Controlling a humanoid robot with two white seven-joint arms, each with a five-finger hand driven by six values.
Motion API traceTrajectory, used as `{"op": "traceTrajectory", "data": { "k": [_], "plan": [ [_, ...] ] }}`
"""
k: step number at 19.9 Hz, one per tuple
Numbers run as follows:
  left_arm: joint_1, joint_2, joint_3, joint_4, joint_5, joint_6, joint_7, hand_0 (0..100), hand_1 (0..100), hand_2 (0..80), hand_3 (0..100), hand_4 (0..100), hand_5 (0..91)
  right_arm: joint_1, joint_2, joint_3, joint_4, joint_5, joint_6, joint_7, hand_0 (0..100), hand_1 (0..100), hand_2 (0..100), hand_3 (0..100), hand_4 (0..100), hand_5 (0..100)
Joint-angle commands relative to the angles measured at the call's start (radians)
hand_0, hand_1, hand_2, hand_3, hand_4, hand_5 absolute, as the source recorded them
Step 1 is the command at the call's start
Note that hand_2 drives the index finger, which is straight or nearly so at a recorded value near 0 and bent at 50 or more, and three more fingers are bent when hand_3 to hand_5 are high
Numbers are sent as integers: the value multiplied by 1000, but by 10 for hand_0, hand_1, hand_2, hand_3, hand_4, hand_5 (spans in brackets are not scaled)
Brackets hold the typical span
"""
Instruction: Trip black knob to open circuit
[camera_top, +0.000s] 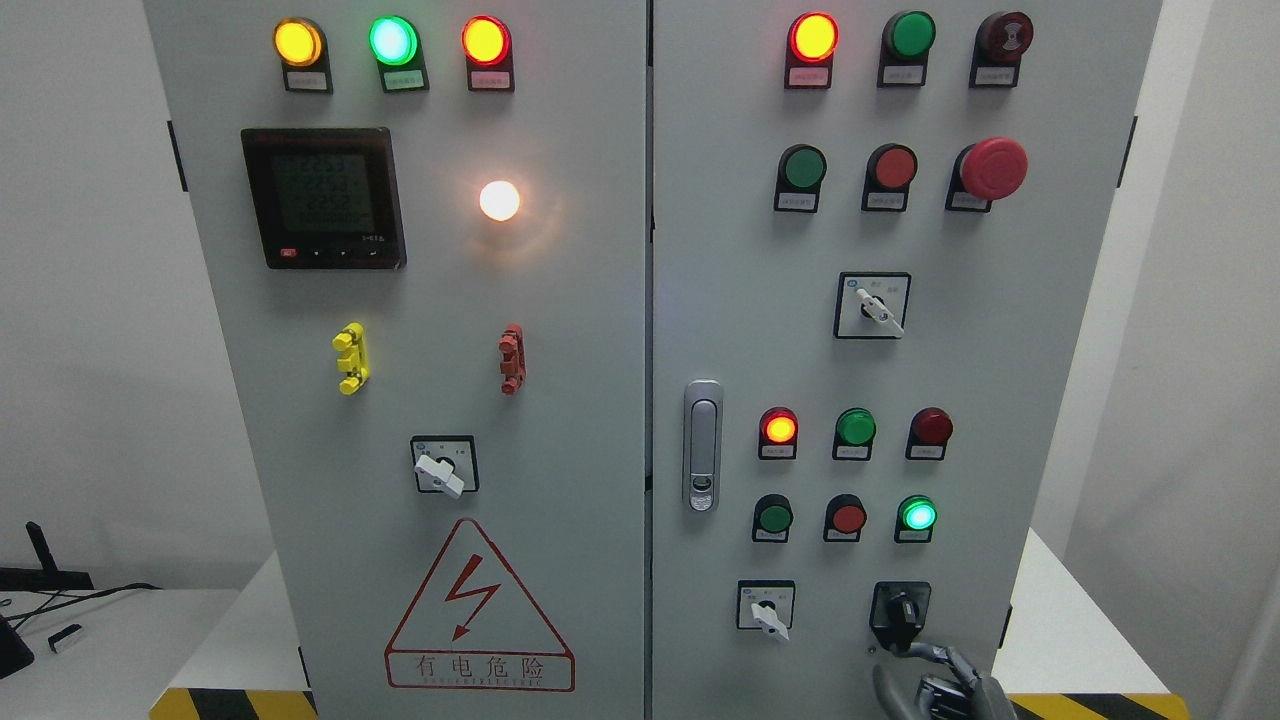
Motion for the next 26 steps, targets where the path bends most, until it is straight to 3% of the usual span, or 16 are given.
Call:
{"op": "traceTrajectory", "data": {
  "k": [1, 8, 11, 12, 14, 15, 16, 17, 19, 21, 26],
  "plan": [
    [0, 0, 0, 0, -31, 1, 0, 120, 389, 0, 0, 0, 0, 7, 0, -45, 9, 0, 1, 8, 277, 670, 390, 1000, 1000, 954],
    [0, 0, 0, 0, -31, 1, 0, 120, 389, 0, 0, 0, 0, 44, -15, -63, -9, -8, -5, 20, 288, 664, 409, 1000, 1000, 953],
    [0, 0, 0, 0, -31, 1, 0, 120, 389, 0, 0, 0, 0, 114, -16, -98, -61, -17, -9, 63, 353, 564, 462, 1000, 1000, 941],
    [0, 0, 0, 0, -31, 1, 0, 120, 389, 0, 0, 0, 0, 142, -18, -111, -81, -19, -12, 76, 372, 489, 476, 1000, 1000, 924],
    [0, -1, 0, 0, -31, 1, 0, 120, 389, 0, 0, 0, 0, 188, -19, -138, -120, -46, -16, 104, 369, 375, 473, 1000, 951, 891],
    [0, 0, 0, 0, -31, 1, 0, 120, 389, 0, 0, 0, 0, 218, -21, -155, -149, -84, -16, 130, 350, 301, 460, 985, 872, 864],
    [0, 0, 0, 0, -31, 1, 0, 120, 389, 0, 0, 0, 0, 251, -32, -171, -178, -132, -16, 170, 290, 176, 432, 835, 745, 769],
    [0, -1, 0, 0, -31, 1, 0, 120, 389, 0, 0, 0, 0, 283, -47, -183, -201, -167, -16, 210, 250, 141, 416, 778, 693, 719],
    [0, -1, 0, 0, -31, 1, 0, 120, 389, 0, 0, 0, 0, 314, -61, -204, -223, -184, -16, 233, 36, 48, 324, 560, 471, 454],
    [0, 0, 0, 0, -31, 1, 0, 120, 389, 0, 0, 0, 0, 331, -69, -230, -229, -194, -16, 245, 0, 3, 289, 490, 406, 389],
    [0, 0, 0, 0, -31, 1, 0, 120, 389, 0, 0, 0, 0, 357, -81, -284, -241, -243, -12, 262, 0, 0, 255, 446, 355, 325]
  ]
}}
